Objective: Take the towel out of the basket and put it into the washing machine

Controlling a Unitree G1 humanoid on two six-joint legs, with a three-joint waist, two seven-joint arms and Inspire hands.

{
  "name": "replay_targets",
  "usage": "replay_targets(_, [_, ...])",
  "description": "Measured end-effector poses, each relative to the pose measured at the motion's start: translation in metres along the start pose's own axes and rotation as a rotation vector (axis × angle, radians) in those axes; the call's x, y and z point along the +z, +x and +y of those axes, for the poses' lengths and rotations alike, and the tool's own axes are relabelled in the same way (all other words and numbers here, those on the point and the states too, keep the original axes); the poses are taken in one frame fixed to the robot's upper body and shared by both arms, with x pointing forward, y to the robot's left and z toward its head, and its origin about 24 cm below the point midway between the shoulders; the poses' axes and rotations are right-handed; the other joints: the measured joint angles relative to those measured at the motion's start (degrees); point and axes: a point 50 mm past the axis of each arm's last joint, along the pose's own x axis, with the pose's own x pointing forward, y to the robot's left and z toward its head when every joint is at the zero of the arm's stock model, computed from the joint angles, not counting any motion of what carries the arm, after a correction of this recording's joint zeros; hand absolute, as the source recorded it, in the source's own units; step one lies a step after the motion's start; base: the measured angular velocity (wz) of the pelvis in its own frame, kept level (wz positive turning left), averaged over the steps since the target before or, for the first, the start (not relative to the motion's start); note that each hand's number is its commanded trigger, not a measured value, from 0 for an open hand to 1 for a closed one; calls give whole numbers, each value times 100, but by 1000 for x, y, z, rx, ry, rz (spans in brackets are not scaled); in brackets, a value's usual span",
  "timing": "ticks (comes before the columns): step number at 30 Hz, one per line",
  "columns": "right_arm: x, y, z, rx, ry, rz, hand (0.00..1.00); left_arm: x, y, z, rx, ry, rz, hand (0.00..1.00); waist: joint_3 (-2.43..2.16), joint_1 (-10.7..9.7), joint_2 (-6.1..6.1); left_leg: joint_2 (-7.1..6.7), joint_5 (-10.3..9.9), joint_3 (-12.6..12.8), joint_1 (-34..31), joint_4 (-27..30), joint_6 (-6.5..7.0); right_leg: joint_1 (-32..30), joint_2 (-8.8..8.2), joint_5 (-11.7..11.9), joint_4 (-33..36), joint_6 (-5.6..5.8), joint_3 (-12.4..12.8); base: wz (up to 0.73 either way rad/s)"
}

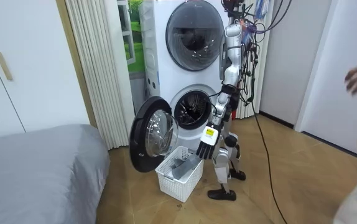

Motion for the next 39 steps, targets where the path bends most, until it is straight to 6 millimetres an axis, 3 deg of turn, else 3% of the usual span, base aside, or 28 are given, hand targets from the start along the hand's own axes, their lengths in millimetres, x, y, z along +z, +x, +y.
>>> replay_targets(8, [2,0,0,11,-1,-3,0,4,1,1,1,10,-15,0,6,-54,4,-1,-2,-4,-43,-7,1,-36,1,0,-5,0,-8,0])
replay_targets(14, [9,1,1,15,-23,-26,0,17,2,5,20,48,-72,0,-30,-128,5,-2,2,-9,-315,16,4,-328,-2,3,21,-4,5,0])
replay_targets(19, [19,2,0,16,-70,-54,0,45,3,8,61,141,-173,0,-24,-124,31,1,3,-35,-588,108,5,-622,-15,3,103,-3,-6,-4])
replay_targets(20, [24,2,0,17,-86,-65,0,56,3,9,73,143,-209,0,-1,-143,49,-1,3,-35,-637,109,5,-668,-20,3,103,-3,-5,-6])
replay_targets(26, [56,5,8,39,-206,-117,0,107,-1,4,79,221,-396,0,21,-151,81,43,9,-81,-1112,179,15,-1413,-21,3,521,-2,28,-21])
replay_targets(28, [72,5,15,52,-225,-148,0,119,-2,1,69,244,-420,0,68,-137,78,52,19,-277,-1230,194,31,-1725,-35,1,872,-1,-62,-38])
replay_targets(30, [91,6,31,73,-242,-196,0,135,-4,-5,55,275,-452,0,253,-121,99,129,21,-907,-1331,210,30,-2578,-144,-68,1853,-4,-272,-60])
replay_targets(31, [96,6,36,79,-248,-215,0,140,-4,-5,59,278,-463,0,222,-107,26,92,17,-1013,-1447,274,23,-2769,-167,-41,1654,-39,-235,-59])
replay_targets(32, [109,4,43,89,-270,-252,0,153,-7,-3,73,284,-491,0,252,-114,-25,73,-73,-1075,-1806,579,-51,-3058,-211,236,1434,-183,-301,-16])
replay_targets(33, [121,3,47,82,-275,-283,0,167,-10,-8,66,306,-520,0,333,-270,89,102,-115,-1016,-2202,891,-80,-3225,-193,326,1496,-222,-392,9])
replay_targets(36, [131,2,52,74,-298,-300,0,197,-20,-13,69,310,-614,0,352,-334,106,135,-126,-778,-2630,1127,-95,-3664,-144,322,1723,-220,-137,17])
replay_targets(39, [148,-2,56,65,-317,-351,0,218,-27,-10,113,313,-673,0,392,-350,41,123,-146,-671,-3146,1413,-65,-4243,-157,322,2022,-220,-67,-7])
